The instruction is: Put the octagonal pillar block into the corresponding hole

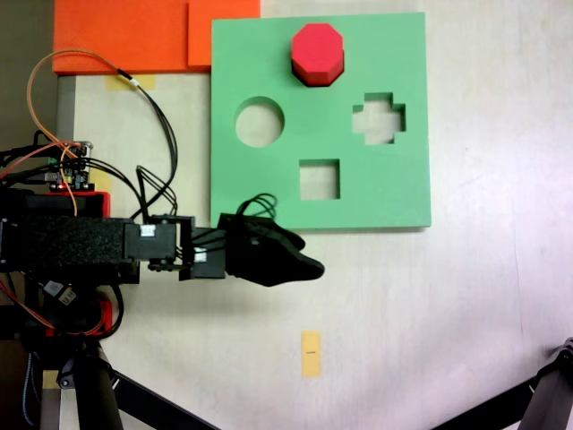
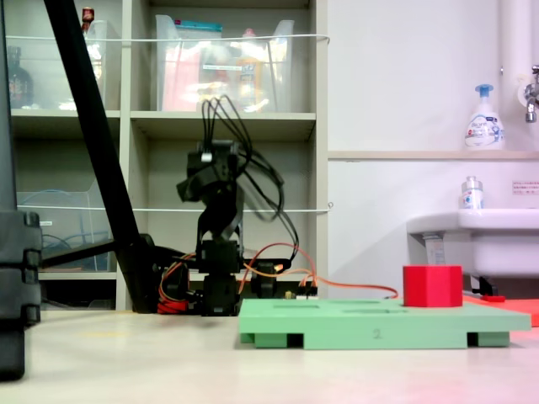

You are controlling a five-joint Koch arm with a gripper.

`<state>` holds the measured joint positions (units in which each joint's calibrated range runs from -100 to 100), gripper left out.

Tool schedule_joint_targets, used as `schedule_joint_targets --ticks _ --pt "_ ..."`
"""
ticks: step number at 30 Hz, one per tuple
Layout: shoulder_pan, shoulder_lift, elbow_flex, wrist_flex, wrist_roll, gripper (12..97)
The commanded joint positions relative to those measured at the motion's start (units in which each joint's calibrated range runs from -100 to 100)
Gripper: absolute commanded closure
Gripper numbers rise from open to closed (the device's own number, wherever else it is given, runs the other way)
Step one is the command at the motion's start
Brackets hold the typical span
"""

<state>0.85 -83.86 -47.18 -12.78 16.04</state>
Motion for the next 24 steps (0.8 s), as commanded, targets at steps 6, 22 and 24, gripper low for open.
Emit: schedule_joint_targets --ticks 6,22,24 --pt "1.4 -10.3 -30.0 23.5 -10.4 59.5" --pt "4.5 -16.1 -52.8 14.8 -10.4 60.9" --pt "4.3 -16.1 -52.8 14.9 -10.3 60.5"
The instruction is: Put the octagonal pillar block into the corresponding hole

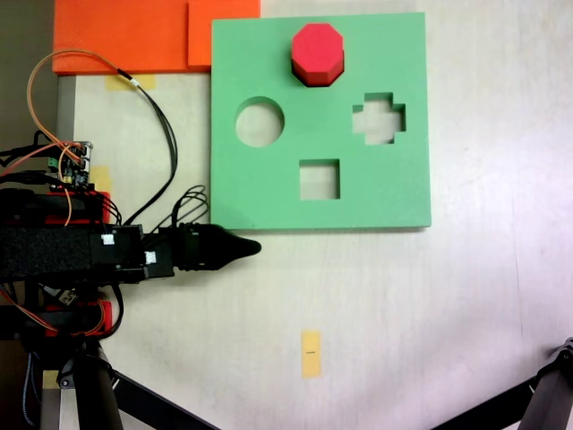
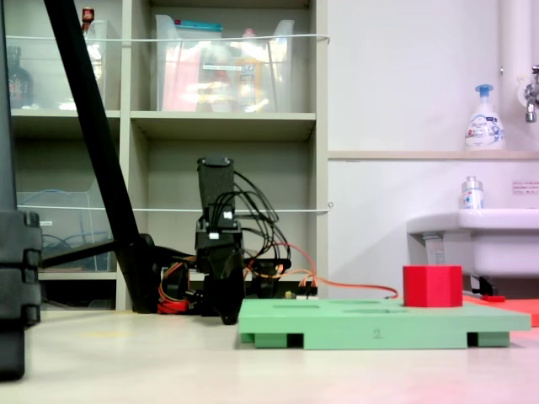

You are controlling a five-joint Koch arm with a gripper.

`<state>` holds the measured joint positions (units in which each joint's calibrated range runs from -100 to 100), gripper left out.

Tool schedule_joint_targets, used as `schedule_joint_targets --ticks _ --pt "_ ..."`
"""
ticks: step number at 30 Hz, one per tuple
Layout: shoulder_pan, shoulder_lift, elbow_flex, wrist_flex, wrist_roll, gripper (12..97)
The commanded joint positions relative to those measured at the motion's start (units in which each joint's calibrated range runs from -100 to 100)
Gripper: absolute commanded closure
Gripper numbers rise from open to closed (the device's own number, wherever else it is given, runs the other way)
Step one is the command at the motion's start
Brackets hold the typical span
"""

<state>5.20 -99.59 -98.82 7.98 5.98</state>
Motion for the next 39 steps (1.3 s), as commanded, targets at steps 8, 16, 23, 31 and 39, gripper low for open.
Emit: schedule_joint_targets --ticks 8,16,23,31,39 --pt "-2.1 -0.4 -1.2 -5.6 -0.2 60.3" --pt "-1.8 -0.4 -1.2 -5.7 -0.2 60.3" --pt "-4.6 -0.4 -1.2 -5.1 -0.2 60.3" --pt "-4.2 -0.4 -1.2 -5.5 -0.2 60.3" --pt "-2.9 -0.4 -1.2 -5.7 -0.2 60.3"
